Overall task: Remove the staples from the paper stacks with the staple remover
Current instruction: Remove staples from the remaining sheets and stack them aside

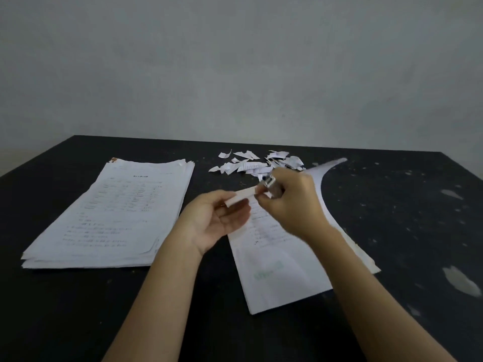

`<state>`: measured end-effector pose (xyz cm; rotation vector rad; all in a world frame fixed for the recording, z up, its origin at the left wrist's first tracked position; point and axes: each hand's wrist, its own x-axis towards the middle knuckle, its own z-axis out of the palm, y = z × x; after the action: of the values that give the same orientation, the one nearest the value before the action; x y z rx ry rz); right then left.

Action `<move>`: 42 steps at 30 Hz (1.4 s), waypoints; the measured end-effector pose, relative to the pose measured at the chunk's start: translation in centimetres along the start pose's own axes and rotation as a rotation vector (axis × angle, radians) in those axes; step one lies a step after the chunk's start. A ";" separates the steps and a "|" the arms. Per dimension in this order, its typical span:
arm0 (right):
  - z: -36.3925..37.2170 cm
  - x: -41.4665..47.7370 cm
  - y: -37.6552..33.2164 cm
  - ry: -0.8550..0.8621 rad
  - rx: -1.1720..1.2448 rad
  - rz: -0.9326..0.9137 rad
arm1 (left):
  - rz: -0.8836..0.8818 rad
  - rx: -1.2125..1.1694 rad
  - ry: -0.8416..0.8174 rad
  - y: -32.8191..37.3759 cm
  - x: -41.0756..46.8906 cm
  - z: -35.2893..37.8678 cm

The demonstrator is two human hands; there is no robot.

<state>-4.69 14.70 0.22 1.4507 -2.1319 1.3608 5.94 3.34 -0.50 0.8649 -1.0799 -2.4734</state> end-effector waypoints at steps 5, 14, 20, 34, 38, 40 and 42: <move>1.5 -6.5 0.3 0.126 -0.128 -0.135 | -0.031 0.162 -0.127 -1.8 -1.2 -1.4; 2.1 -9.3 -0.6 0.149 0.018 -0.015 | 0.071 0.357 -0.175 -2.9 -1.6 -2.8; 2.3 -9.6 -0.6 0.196 -0.013 -0.007 | 0.148 0.426 -0.187 -3.0 -1.7 -3.0; 2.2 -10.0 -1.5 0.179 -0.132 -0.065 | 0.217 0.456 -0.234 -2.9 -2.0 -2.7; 2.1 -10.0 -1.5 0.160 -0.121 -0.080 | 0.223 0.440 -0.231 -2.9 -2.1 -2.7; 2.1 -10.0 -1.4 0.139 -0.143 -0.088 | 0.226 0.400 -0.243 -2.8 -2.1 -2.7; 2.0 -9.7 -1.4 0.143 -0.189 -0.092 | 0.241 0.355 -0.255 -2.7 -2.0 -2.7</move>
<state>1.75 18.93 -6.12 1.3198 -2.0161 1.1594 9.10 4.65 -3.12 0.4754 -1.6421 -2.2667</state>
